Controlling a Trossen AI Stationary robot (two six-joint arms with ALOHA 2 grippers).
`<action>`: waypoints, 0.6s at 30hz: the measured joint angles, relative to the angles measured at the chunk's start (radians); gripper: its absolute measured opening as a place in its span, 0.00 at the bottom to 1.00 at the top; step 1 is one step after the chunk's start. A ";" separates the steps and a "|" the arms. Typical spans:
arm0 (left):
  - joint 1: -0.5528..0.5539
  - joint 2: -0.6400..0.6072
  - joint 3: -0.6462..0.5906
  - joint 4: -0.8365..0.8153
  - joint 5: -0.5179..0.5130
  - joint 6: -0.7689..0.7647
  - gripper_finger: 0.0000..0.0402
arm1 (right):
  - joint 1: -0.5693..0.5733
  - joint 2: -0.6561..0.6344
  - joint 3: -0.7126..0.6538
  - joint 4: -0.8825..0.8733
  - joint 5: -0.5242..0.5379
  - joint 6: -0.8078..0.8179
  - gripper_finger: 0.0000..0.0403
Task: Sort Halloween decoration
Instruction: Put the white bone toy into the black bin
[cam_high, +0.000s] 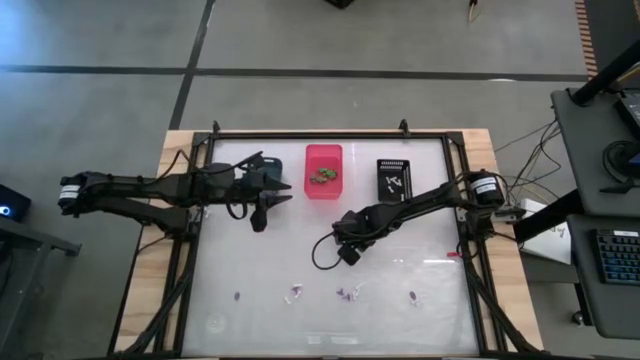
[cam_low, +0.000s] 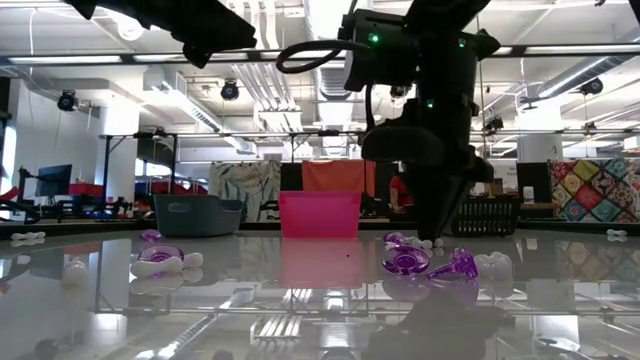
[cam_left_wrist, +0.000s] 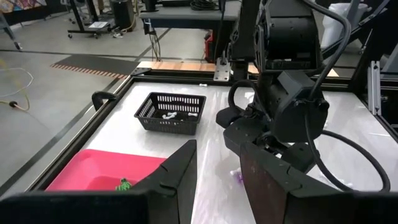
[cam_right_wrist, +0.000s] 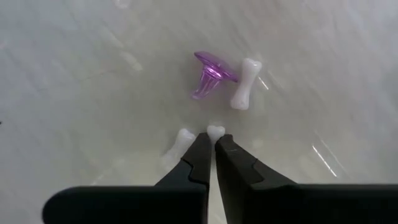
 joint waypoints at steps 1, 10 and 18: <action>0.000 0.000 0.000 0.000 0.000 0.000 0.26 | 0.000 -0.009 -0.002 -0.003 0.005 -0.002 0.02; 0.000 0.000 -0.008 0.003 0.000 -0.009 0.26 | -0.002 -0.143 0.013 -0.061 0.105 -0.046 0.02; 0.000 0.000 -0.017 0.005 0.002 -0.042 0.26 | -0.073 -0.288 0.010 -0.087 0.270 -0.158 0.02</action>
